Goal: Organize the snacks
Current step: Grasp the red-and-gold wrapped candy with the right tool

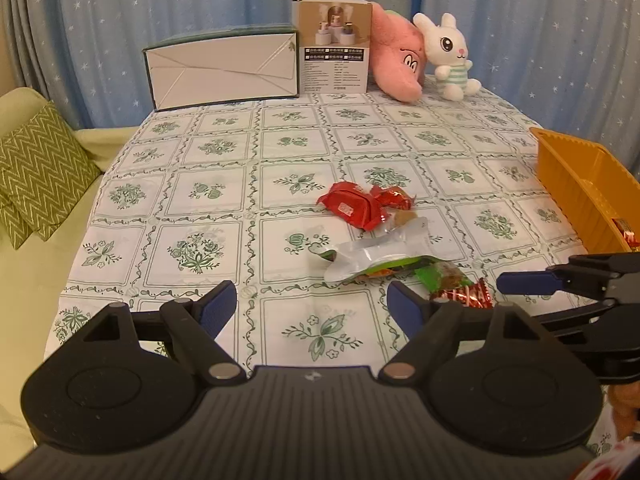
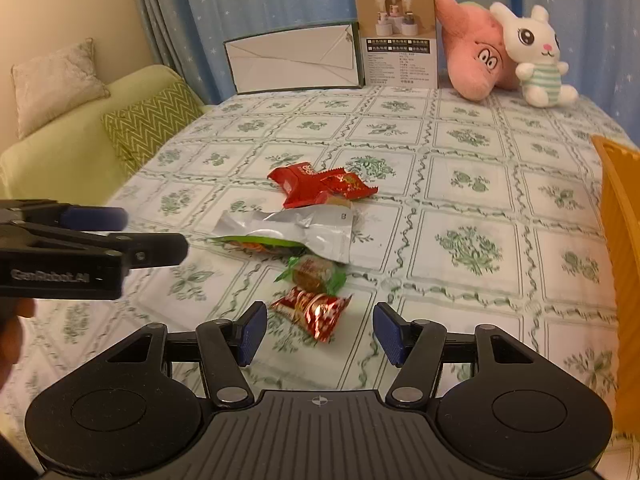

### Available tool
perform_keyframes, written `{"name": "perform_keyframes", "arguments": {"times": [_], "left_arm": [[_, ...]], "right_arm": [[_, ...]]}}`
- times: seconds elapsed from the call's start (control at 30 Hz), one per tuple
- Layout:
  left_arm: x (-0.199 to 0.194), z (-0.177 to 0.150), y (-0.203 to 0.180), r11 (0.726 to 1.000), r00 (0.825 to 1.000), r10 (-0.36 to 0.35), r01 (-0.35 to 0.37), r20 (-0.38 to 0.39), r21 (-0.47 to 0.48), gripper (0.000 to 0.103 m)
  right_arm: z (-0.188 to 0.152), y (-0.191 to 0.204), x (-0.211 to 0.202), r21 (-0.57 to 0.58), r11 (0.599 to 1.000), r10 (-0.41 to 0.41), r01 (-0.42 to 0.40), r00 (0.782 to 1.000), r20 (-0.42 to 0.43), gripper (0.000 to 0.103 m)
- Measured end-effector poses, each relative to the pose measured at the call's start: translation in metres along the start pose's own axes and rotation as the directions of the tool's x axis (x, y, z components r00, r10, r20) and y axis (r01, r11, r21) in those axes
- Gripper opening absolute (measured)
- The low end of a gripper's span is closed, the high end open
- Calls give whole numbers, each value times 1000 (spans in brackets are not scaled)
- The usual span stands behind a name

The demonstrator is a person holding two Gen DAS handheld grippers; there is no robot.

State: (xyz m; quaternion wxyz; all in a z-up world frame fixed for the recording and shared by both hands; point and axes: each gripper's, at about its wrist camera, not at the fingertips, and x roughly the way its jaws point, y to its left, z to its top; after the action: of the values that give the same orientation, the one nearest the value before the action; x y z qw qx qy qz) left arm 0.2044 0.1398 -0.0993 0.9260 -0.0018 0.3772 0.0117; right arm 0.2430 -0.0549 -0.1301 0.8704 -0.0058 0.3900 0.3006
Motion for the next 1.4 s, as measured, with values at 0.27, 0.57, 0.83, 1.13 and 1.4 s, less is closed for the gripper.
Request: {"name": "perform_keyframes", "arguments": {"times": [0.27, 0.57, 0.83, 1.13, 1.4], "left_arm": [[3, -2, -4, 1000, 1000, -3, 3, -7, 25, 81], [6, -4, -11, 999, 1000, -14, 15, -19, 33, 81], [12, -6, -22, 997, 999, -41, 43, -33, 58, 81], [13, -3, -23, 999, 999, -26, 27, -24, 47, 81], [13, -2, -16, 1000, 1000, -19, 19, -21, 22, 81]], "right_arm": [[-2, 12, 16, -91, 996, -22, 23, 1000, 10, 41], [-9, 8, -9, -60, 998, -26, 25, 999, -22, 26], [-23, -15, -35, -11, 990, -138, 138, 989, -55, 19], [-20, -13, -40, -20, 997, -76, 77, 997, 6, 24], [-15, 15, -10, -179, 983, -36, 35, 999, -1, 25]]}}
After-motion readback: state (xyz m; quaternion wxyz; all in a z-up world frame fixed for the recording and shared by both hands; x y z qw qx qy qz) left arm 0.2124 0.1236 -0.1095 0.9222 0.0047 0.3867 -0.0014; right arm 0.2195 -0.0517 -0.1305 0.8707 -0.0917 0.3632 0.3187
